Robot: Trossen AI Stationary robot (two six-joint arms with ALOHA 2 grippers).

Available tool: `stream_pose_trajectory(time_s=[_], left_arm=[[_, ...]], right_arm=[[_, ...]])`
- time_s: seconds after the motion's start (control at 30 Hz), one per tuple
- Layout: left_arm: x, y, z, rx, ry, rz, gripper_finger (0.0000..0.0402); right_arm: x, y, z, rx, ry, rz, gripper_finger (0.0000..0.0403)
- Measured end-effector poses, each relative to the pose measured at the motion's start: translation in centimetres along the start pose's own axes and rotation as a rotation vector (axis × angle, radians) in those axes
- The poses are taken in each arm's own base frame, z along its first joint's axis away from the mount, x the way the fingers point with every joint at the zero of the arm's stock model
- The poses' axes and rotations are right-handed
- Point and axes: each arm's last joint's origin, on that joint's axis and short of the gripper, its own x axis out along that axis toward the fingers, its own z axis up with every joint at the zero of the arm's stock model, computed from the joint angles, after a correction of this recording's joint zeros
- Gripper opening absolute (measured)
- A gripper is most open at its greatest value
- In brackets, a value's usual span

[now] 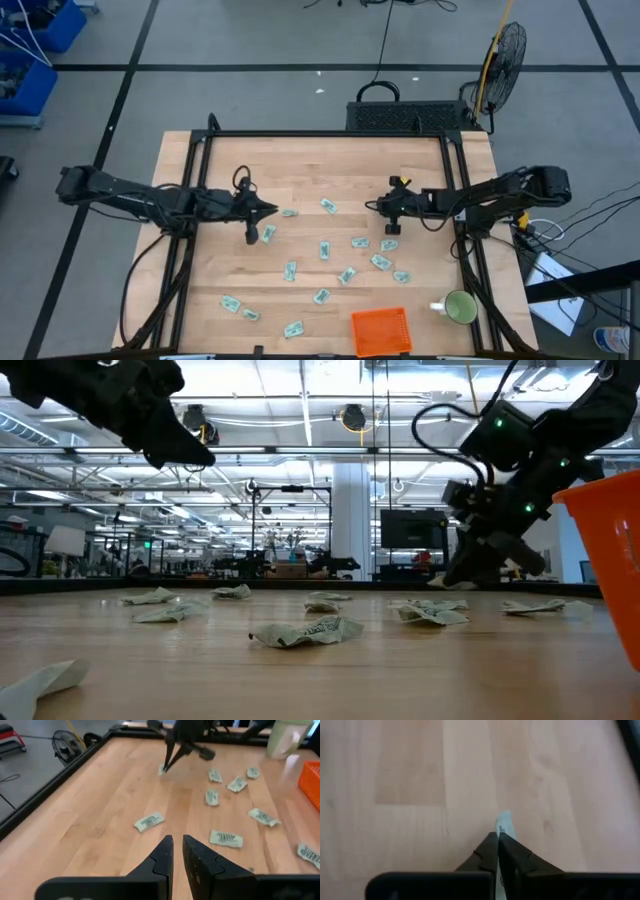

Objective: Pick and place Stevia / Truvia into bins
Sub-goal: Put the stevia packet into the orange bin

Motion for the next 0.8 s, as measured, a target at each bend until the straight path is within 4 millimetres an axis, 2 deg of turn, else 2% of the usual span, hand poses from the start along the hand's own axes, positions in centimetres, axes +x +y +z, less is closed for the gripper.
stream_pose_trajectory(time_s=[0.17,0.3,0.43,0.57,0.7,0.8], left_arm=[[0.4,0.0,-0.2,0.010,0.020,0.013,0.0053],[0.4,0.0,-0.2,0.012,0.017,0.022,0.0076],[0.4,0.0,-0.2,0.017,0.019,0.023,0.0105],[0.4,0.0,-0.2,0.048,0.018,0.023,0.0126],[0.4,0.0,-0.2,0.049,0.012,0.023,0.0135],[0.4,0.0,-0.2,0.049,0.012,0.026,0.0136]], right_arm=[[-2.3,0.3,3.6,-0.041,-0.079,0.037,0.0001],[-4.7,1.6,6.9,-0.125,-0.082,0.112,0.0001],[-7.5,4.0,9.8,-0.162,-0.092,0.214,0.0001],[-10.5,7.2,11.7,-0.173,-0.144,0.381,0.0001],[-12.8,10.5,12.9,-0.152,-0.184,0.567,0.0001],[-13.3,12.9,13.1,-0.142,-0.157,0.650,0.0000]])
